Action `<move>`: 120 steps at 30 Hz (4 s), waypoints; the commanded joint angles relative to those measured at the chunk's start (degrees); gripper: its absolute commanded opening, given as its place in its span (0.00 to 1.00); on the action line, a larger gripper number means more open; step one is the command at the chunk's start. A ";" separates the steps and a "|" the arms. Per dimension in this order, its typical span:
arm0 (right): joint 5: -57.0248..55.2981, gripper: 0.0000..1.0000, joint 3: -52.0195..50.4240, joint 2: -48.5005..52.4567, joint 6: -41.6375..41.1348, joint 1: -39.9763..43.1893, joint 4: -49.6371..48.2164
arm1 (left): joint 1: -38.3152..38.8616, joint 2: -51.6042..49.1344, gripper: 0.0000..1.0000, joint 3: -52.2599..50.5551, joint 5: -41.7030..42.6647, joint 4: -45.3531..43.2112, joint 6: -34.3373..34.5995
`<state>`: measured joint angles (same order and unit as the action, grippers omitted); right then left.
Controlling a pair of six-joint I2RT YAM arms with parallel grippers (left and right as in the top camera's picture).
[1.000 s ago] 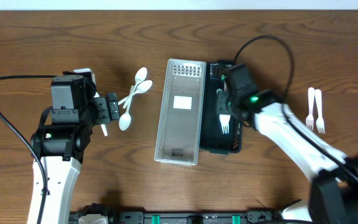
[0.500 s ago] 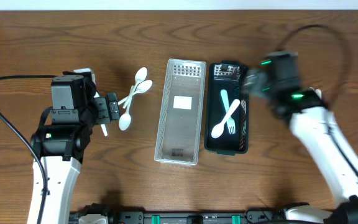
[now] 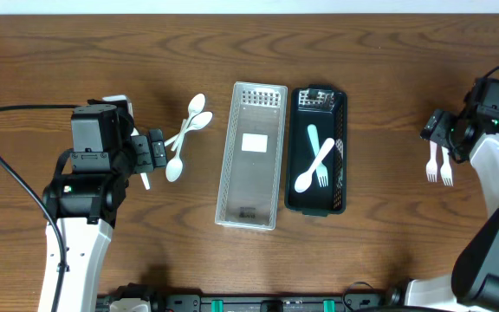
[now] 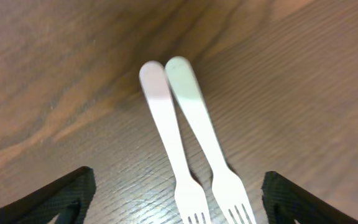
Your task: Pack container
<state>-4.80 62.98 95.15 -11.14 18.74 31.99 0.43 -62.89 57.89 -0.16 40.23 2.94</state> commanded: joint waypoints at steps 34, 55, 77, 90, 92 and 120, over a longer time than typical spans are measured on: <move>5.51 0.33 -0.22 15.89 2.80 1.03 -1.49 | -0.26 0.02 0.98 1.05 0.17 0.09 -0.35; 28.17 0.01 -0.15 -8.46 -3.39 -20.39 0.76 | -0.26 0.02 0.98 1.07 0.17 0.09 -0.35; -6.40 0.75 0.55 -7.96 -15.02 -35.34 -0.35 | -0.26 0.02 0.98 1.07 0.17 0.09 -0.35; -4.79 0.74 0.46 -6.12 -15.21 -0.24 4.52 | -0.26 0.02 0.98 1.07 0.17 0.09 -0.35; -3.96 0.75 0.46 -3.78 -15.19 2.80 4.68 | -0.26 0.02 0.98 1.07 0.17 0.09 -0.35; -0.92 0.12 0.44 14.27 -12.37 8.83 0.00 | -0.26 0.02 0.98 1.07 0.17 0.09 -0.35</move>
<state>-5.63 63.31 108.09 -23.55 27.14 31.31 0.43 -62.89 57.89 -0.16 40.25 2.92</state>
